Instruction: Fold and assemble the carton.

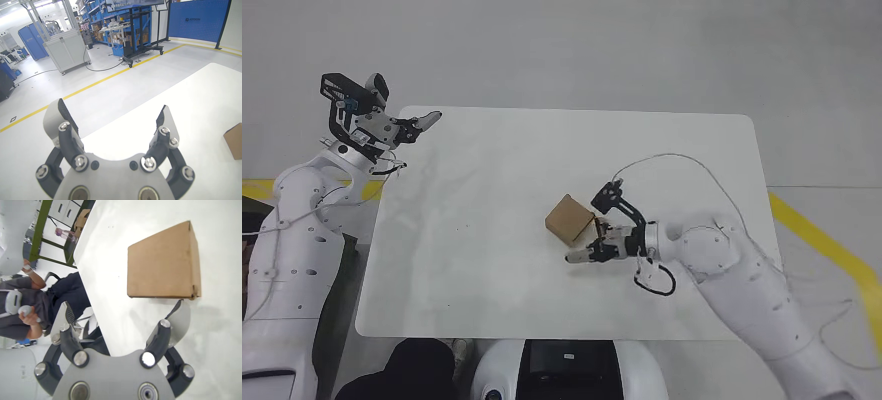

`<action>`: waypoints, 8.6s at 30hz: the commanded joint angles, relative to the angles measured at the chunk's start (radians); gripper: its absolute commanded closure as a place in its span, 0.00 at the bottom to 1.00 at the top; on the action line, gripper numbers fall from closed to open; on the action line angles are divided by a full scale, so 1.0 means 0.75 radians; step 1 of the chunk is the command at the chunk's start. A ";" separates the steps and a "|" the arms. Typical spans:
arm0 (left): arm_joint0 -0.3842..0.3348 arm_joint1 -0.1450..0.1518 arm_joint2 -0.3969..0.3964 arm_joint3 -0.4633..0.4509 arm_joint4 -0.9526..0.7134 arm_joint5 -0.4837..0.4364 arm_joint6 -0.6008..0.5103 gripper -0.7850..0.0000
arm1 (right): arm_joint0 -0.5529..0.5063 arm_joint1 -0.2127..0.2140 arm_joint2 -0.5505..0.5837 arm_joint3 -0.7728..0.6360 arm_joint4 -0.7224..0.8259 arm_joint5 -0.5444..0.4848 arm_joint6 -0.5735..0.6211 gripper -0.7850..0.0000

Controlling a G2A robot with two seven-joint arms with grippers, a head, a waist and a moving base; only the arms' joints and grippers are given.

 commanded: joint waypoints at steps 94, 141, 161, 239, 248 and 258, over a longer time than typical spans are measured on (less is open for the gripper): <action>0.000 0.000 0.000 0.000 0.000 0.000 0.000 0.00 | -0.117 -0.043 0.240 -0.127 0.399 -0.139 -0.415 1.00; 0.000 0.000 0.000 0.000 0.000 0.000 0.000 0.00 | 0.135 -0.156 0.270 0.320 1.612 -0.361 0.175 1.00; 0.000 0.000 0.000 0.000 0.000 0.000 0.000 0.00 | -0.127 -0.039 0.580 0.006 0.438 -0.179 0.135 1.00; 0.000 0.000 0.000 0.000 0.000 0.000 0.000 0.00 | -0.109 0.043 0.707 0.141 -0.254 -0.214 -0.557 0.00; 0.000 0.000 0.000 0.000 0.000 0.000 0.000 0.00 | -0.110 0.043 0.708 0.139 -0.254 -0.213 -0.557 0.00; 0.000 0.000 0.000 0.000 0.000 0.000 0.000 0.00 | -0.110 0.043 0.708 0.139 -0.254 -0.213 -0.557 0.00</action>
